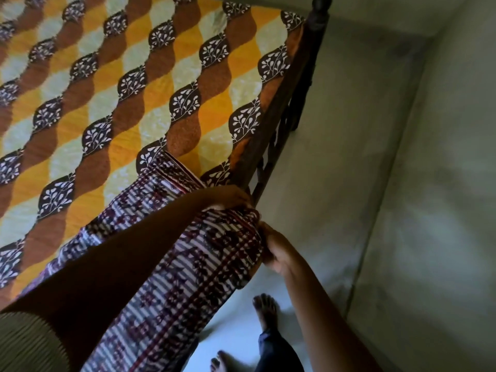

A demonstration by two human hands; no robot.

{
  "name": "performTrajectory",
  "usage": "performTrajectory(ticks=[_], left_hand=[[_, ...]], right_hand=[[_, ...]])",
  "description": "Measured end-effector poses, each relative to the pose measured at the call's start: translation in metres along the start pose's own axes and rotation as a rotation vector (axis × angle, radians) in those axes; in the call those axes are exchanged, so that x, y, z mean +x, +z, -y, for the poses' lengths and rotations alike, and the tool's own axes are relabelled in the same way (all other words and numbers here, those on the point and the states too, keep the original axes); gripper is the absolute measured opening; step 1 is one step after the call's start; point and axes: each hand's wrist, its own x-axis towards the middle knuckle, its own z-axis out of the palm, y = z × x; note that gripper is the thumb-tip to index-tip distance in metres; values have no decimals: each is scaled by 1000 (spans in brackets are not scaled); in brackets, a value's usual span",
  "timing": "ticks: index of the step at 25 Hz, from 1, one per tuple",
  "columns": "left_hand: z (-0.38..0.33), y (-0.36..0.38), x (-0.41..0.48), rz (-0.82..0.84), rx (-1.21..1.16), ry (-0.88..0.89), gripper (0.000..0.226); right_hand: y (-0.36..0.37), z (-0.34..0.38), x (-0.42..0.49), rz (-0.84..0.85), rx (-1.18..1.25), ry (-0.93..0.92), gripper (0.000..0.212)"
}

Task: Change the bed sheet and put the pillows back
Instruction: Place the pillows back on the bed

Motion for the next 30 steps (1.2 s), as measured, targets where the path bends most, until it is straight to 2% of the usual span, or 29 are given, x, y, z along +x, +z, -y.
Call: performTrajectory(ticks=[2, 4, 5, 7, 9, 11, 12, 13, 15, 16, 17, 19, 21, 23, 25, 26, 28, 30], left_hand=[[-13, 7, -2, -32, 103, 0, 31], [-23, 15, -10, -202, 280, 27, 32], [-26, 21, -19, -307, 297, 38, 34], [-26, 36, -48, -518, 210, 30, 39], [-27, 62, -91, -694, -13, -6, 39], [-33, 101, -141, -863, -289, -55, 32], [-41, 120, -165, -937, -471, -125, 27], [-45, 143, -188, -1011, -735, -215, 20], [-50, 184, -231, -1101, -1457, -389, 16], [-48, 209, -248, -1058, -1778, -455, 20], [-46, 234, -262, -977, -2030, -489, 26], [-38, 280, -278, -910, -2424, -506, 45], [-23, 304, -280, -973, -2673, -439, 69], [-6, 300, -281, -1121, -2769, -453, 78], [7, 284, -272, -1223, -2783, -523, 72], [13, 279, -268, -1318, -2772, -544, 61], [21, 274, -257, -1506, -2711, -608, 34], [13, 267, -254, -1600, -2622, -568, 21]], right_hand=[[4, -1, -9, -90, -82, 42, 27], [3, 4, -18, -236, -240, 1, 21], [-1, 11, -25, -302, -369, -57, 18], [-8, 27, -44, -359, -659, -226, 22], [-4, 34, -72, -432, -890, -394, 29], [5, 27, -100, -445, -955, -498, 29], [9, 16, -112, -394, -934, -462, 34], [16, 3, -125, -309, -863, -350, 43], [32, -27, -138, -118, -641, 47, 50], [39, -43, -136, -49, -522, 191, 53], [44, -56, -129, -11, -437, 239, 62], [60, -75, -110, 18, -351, 163, 88], [80, -78, -94, 2, -320, 75, 97], [91, -73, -69, -43, -323, 20, 110], [103, -59, -51, -81, -380, -37, 128], [115, -50, -49, -63, -409, -54, 121], [140, -30, -44, -19, -423, -22, 93], [160, -7, -34, -8, -424, -34, 97]])
